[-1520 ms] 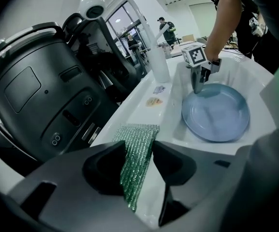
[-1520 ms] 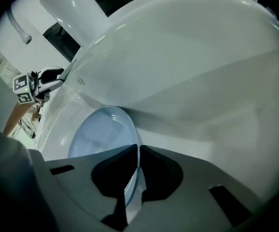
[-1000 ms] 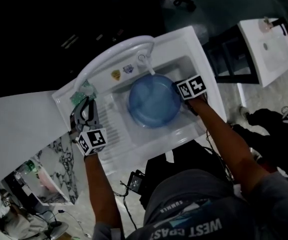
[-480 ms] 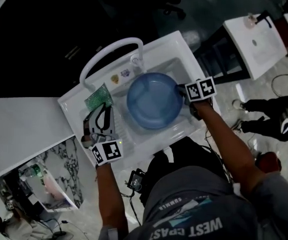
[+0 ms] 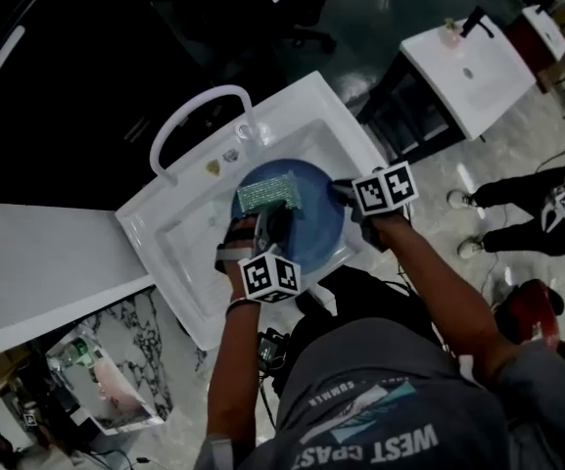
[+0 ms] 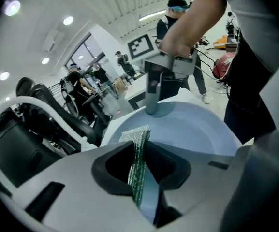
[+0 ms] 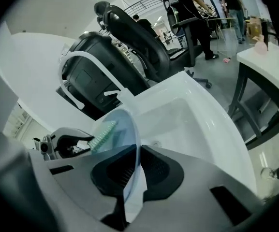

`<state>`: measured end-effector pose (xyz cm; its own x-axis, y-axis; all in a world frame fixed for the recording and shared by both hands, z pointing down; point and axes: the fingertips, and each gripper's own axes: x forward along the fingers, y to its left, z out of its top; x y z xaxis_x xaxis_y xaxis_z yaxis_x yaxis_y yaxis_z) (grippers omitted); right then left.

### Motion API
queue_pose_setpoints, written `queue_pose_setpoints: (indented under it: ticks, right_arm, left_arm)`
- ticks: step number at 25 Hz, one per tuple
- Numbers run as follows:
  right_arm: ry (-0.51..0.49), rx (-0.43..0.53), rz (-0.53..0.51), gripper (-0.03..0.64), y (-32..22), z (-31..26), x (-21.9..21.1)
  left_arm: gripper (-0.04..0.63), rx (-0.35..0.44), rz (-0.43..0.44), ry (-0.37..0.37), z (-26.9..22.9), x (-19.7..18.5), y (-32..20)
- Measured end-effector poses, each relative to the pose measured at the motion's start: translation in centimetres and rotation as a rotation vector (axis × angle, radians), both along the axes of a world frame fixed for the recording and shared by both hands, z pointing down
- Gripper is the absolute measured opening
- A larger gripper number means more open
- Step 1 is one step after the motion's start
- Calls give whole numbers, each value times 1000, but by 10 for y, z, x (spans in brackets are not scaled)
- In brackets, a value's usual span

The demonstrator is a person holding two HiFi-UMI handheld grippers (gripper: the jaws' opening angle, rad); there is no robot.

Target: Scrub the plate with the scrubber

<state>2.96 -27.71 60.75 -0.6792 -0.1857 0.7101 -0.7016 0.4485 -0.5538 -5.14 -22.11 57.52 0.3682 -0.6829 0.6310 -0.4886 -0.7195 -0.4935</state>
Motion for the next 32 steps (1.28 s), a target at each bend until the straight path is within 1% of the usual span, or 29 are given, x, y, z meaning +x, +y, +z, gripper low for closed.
queue_pose_setpoints:
  ticks: [2,5,8,10,12,15,19,22,24,27,32]
  right_arm:
    - [-7,16,2,48,6,-8,0]
    - [-10,36,14,48,10,-14,1]
    - [-8,53,33,48,6,-18,7]
    - [-13,63,47,48,1,-21,11]
    - [-17,72,60,48,-4,-25,15]
    - [-25,80,65,49,-8,-29,17]
    - [-35,67,29,49,-1,-29,4]
    - [-59,36,2,49,9,-27,-11]
    - [-71,24,-21,49,16,-27,-20]
    - [-78,20,-41,49,21,-28,-26]
    - [-66,33,-16,49,7,-28,-11]
  left_arm:
    - [75,-37,63,-16,9,23,11]
    - [75,-54,127,-20,15,47,30]
    - [75,-85,179,-32,14,60,54]
    - [75,-97,201,-53,18,60,71]
    - [75,-109,189,-74,21,50,84]
    - [74,-123,109,-92,21,23,88]
    - [75,-88,1,-113,14,-11,64]
    - [75,-60,-29,-113,3,-17,38]
    - [75,-49,-23,-108,-2,-11,24]
    - [75,-53,20,-102,-4,8,13]
    - [75,-99,136,-86,3,46,33]
